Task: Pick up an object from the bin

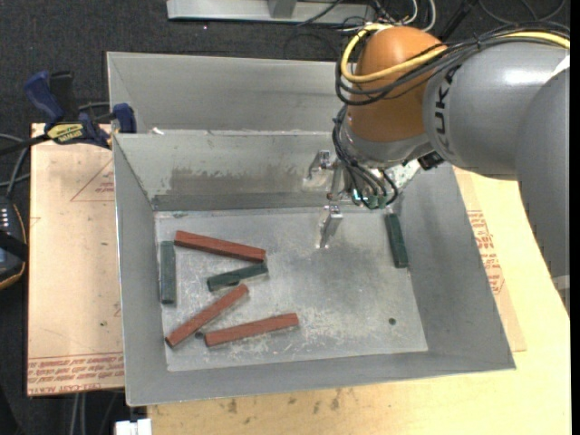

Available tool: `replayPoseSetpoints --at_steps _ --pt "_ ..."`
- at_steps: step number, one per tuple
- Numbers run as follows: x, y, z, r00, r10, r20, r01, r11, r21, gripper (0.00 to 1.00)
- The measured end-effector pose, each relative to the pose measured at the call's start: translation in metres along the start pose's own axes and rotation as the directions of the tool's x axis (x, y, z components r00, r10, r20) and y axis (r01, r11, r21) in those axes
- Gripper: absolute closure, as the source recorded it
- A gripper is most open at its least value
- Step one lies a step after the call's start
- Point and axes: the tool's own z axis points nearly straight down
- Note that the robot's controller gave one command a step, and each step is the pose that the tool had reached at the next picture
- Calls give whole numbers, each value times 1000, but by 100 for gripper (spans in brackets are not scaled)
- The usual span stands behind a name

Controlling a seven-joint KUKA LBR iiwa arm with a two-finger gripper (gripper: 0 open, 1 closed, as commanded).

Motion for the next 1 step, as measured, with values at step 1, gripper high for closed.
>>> replayPoseSetpoints --at_steps 1 --pt "-2 0 -5 1000 0 8 0 1000 0 0"
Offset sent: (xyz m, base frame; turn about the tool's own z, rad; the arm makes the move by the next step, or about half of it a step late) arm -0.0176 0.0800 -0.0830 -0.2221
